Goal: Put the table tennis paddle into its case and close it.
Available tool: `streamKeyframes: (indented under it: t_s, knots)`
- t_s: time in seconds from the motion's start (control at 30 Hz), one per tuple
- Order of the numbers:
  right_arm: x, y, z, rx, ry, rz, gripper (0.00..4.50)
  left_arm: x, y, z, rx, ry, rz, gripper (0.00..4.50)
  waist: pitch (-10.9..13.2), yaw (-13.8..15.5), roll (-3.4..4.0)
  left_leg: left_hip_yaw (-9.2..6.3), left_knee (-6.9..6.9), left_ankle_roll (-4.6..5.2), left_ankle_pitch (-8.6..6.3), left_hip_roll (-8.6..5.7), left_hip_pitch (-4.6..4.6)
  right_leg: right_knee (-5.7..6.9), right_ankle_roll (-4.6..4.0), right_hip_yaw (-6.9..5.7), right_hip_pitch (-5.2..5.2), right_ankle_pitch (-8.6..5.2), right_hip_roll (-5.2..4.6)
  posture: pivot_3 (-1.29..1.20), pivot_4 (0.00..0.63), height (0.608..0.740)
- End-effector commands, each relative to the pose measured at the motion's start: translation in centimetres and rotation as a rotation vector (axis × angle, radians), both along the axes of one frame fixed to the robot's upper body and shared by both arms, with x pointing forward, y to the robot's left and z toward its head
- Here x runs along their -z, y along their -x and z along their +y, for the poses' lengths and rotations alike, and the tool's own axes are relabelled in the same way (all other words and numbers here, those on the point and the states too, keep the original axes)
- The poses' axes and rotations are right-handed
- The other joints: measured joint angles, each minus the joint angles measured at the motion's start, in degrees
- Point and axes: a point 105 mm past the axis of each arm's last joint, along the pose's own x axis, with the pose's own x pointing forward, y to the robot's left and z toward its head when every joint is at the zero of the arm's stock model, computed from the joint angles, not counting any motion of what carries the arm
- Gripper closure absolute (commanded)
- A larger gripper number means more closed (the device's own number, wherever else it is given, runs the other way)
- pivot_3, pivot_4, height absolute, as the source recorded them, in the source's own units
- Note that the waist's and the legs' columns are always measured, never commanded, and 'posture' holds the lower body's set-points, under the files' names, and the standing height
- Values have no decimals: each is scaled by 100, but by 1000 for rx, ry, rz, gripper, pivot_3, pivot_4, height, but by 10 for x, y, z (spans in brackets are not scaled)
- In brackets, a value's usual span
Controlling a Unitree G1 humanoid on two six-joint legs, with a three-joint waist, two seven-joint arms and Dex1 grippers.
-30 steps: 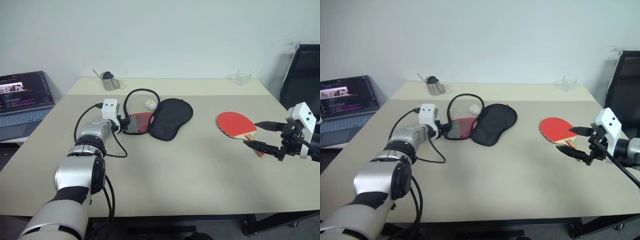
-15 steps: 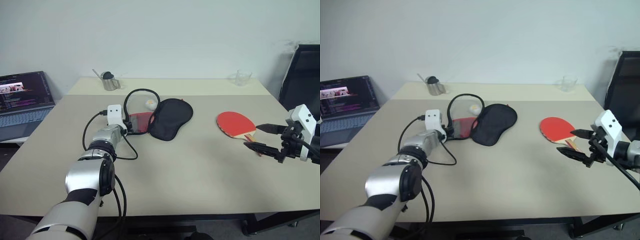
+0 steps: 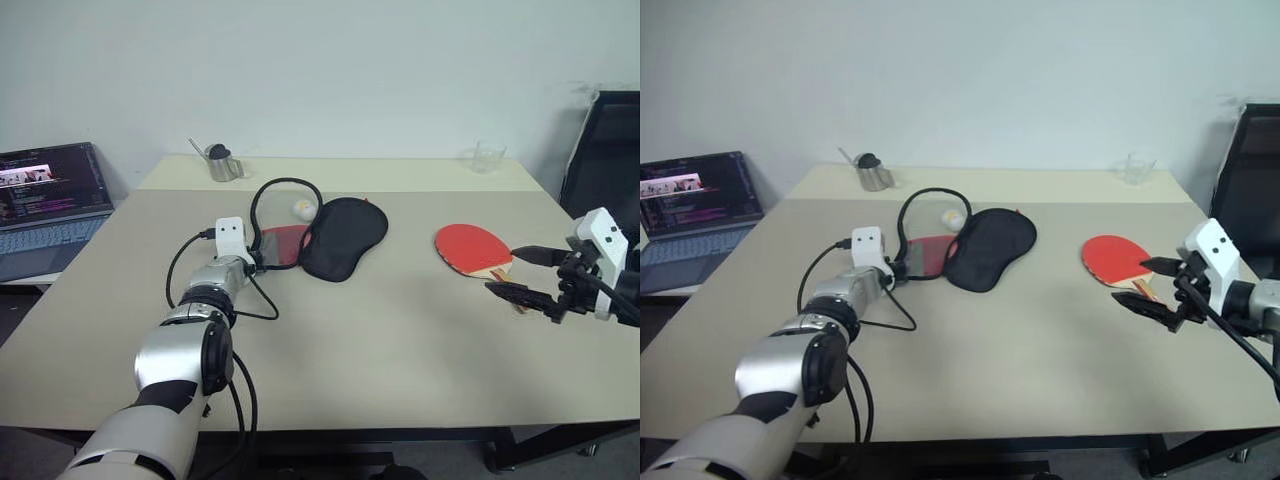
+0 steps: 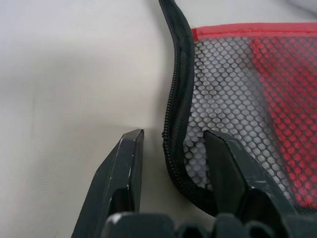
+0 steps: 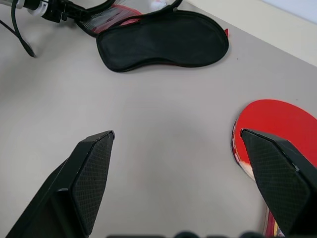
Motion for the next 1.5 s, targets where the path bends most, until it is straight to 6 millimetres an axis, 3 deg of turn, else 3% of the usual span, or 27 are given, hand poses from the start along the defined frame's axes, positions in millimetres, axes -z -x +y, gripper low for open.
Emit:
streamKeyframes:
  t_s: [0.03,0.13,0.17,0.37,0.6,0.87,1.0,1.27,1.5]
  knots:
    - [-11,0,3,-10,6,-49,0,0,-2,-13,39,13,15,3312,0,4,0,1,1,0,0,-1,0,0,2,0,0,1,-1,0,150,740]
    - [-10,-1,3,-1,5,-53,0,-2,-3,-19,44,38,16,4359,0,39,0,1,5,0,0,-3,-1,0,5,0,2,3,-3,0,150,740]
    - [-10,-1,2,3,4,-54,0,-2,-3,-20,45,41,16,4462,0,52,0,1,5,-1,0,-3,-1,-1,6,0,2,3,-4,0,150,740]
    - [-10,-1,2,11,1,-61,0,-6,-5,-26,63,38,9,4462,0,116,0,1,5,-1,0,-3,-2,-4,6,0,2,3,-4,0,150,740]
    - [-11,0,0,20,5,-67,0,-29,-13,-32,45,8,-69,4462,0,138,-1,-1,5,-1,0,-5,-8,-11,10,-1,2,5,-5,0,150,740]
    - [-7,0,5,7,-2,-65,0,-29,-14,-51,13,-56,-96,4462,2,126,-3,0,4,-1,0,-3,-10,-15,13,2,1,7,-5,0,150,740]
    - [-7,-2,8,-5,-5,-67,0,-27,-8,-57,-24,-71,-109,4462,2,114,-3,1,4,-1,1,-2,-9,-16,14,4,1,8,-5,0,150,740]
    - [-6,-4,12,-33,-4,-57,0,-16,23,-57,-114,-58,-95,4462,2,99,-3,-3,5,-8,5,3,-3,-6,13,7,1,8,-2,0,150,740]
    - [-4,-6,19,-65,-7,-49,0,-27,30,-56,-165,-79,-118,4462,2,106,-4,-4,17,-11,6,-13,-6,-2,17,7,4,10,1,0,150,740]
